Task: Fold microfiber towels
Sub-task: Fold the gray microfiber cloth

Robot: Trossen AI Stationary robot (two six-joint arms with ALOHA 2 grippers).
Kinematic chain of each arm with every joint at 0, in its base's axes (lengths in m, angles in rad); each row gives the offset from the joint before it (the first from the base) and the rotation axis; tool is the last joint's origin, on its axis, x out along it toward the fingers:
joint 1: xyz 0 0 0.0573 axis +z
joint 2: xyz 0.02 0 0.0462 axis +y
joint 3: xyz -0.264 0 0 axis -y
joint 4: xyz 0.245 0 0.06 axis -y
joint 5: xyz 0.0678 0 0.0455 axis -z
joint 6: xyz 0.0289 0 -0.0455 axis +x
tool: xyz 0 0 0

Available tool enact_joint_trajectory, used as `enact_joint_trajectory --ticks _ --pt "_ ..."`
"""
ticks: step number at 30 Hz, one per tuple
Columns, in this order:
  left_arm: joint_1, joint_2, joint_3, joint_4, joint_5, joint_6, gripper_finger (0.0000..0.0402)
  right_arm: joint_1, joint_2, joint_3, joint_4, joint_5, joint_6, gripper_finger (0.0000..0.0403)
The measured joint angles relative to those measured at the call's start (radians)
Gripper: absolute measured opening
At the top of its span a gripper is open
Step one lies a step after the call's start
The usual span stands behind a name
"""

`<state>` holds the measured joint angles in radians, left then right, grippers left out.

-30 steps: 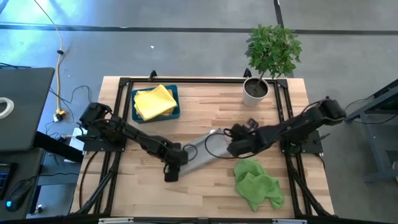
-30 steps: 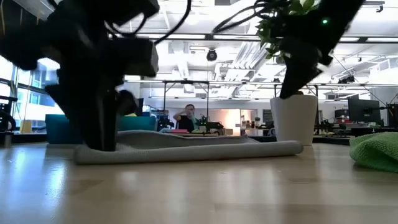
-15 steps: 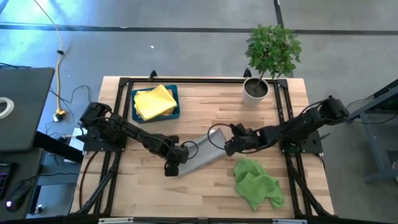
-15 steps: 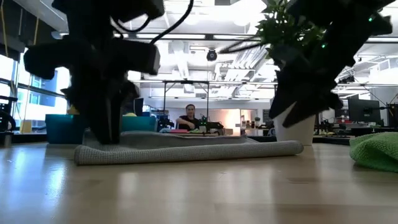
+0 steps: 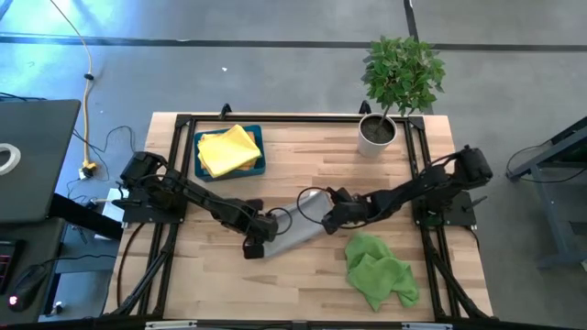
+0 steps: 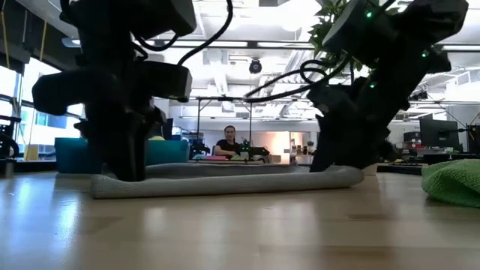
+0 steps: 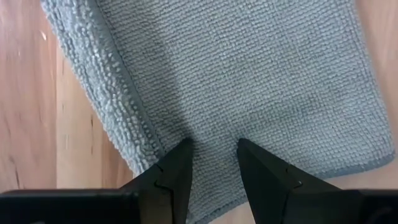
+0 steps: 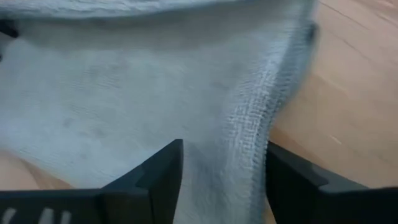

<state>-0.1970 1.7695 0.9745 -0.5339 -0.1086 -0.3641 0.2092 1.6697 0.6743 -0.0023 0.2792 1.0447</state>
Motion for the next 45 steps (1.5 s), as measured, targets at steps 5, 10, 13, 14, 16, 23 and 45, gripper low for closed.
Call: enact_joint_trajectory --ticks 5,10,13,14,16,23,45 --pt "0.000 0.000 -0.001 0.020 -0.009 0.012 0.0119 0.000 0.054 0.005 0.049 -0.001 -0.029 0.0159" --pt "0.000 0.000 -0.001 0.015 -0.008 0.019 0.0119 -0.002 0.052 0.002 0.034 0.002 -0.037 0.0090" --pt "0.000 -0.016 -0.001 0.011 -0.009 0.027 0.0119 -0.002 0.044 0.001 0.015 0.000 -0.049 0.0037" --pt "0.000 -0.024 0.000 0.014 -0.009 0.033 0.0119 -0.003 0.040 0.001 0.008 0.000 -0.051 0.0020" --pt "0.000 -0.036 0.000 0.008 -0.009 0.035 0.0119 -0.002 0.021 0.001 -0.012 -0.003 -0.055 0.0006" --pt "-0.009 -0.114 -0.001 -0.003 -0.001 0.027 0.0119 0.001 -0.093 -0.003 -0.192 -0.020 -0.048 0.0002" --pt "-0.181 -0.529 0.000 -0.009 0.002 -0.039 0.0119 0.064 0.167 0.718 -1.001 0.035 -0.001 0.0000"
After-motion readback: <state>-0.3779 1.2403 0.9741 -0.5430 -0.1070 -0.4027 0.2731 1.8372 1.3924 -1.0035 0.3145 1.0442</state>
